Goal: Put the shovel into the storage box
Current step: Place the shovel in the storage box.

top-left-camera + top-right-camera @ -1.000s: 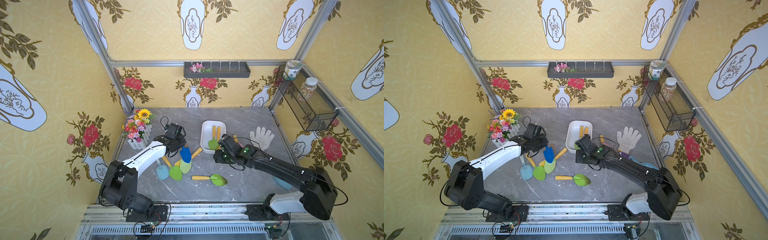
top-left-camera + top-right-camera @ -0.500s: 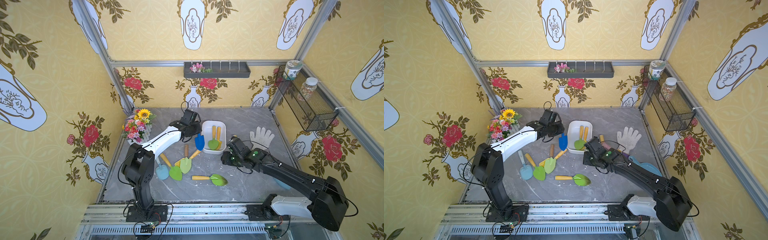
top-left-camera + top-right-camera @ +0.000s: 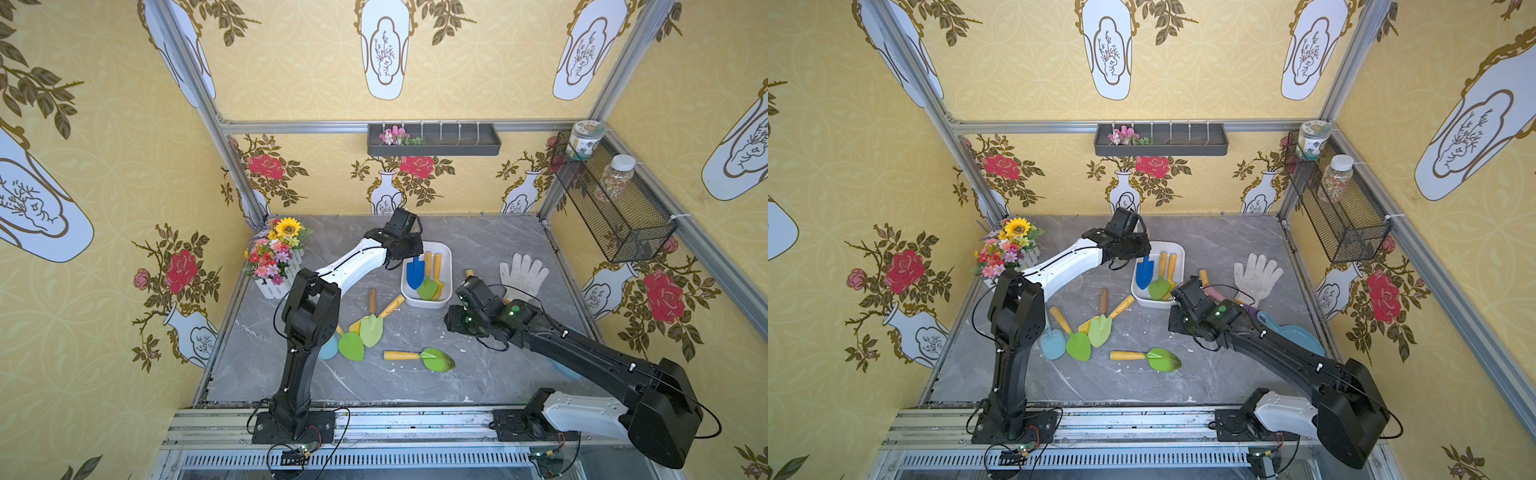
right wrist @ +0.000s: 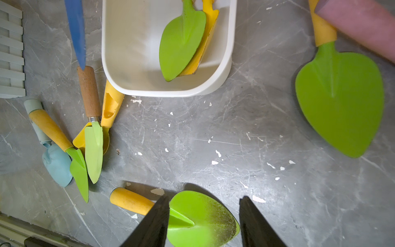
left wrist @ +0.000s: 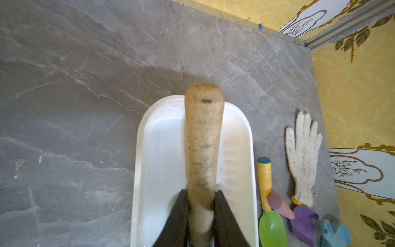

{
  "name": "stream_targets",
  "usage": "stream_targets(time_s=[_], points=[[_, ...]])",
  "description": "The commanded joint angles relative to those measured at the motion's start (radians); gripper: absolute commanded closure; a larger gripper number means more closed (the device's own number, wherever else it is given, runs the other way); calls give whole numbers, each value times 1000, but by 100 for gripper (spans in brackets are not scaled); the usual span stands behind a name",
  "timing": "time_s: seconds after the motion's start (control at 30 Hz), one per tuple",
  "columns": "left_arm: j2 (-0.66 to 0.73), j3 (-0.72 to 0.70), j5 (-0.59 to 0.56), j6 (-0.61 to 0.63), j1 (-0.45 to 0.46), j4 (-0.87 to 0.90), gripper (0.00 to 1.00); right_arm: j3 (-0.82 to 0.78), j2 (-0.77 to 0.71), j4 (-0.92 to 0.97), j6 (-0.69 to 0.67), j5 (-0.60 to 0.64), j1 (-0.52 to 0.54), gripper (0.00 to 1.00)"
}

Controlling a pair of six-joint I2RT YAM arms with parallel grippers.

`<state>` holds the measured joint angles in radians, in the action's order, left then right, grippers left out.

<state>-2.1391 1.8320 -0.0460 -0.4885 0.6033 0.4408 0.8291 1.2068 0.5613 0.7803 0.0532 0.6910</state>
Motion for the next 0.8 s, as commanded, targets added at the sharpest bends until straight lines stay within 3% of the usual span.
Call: stream_targets(time_s=[0.0, 0.77], points=[[-39, 28, 10, 37, 1, 2, 85, -4, -1, 9, 7, 11, -3, 44], [-157, 24, -118, 71, 38, 5, 81, -20, 20, -12, 16, 8, 0, 44]])
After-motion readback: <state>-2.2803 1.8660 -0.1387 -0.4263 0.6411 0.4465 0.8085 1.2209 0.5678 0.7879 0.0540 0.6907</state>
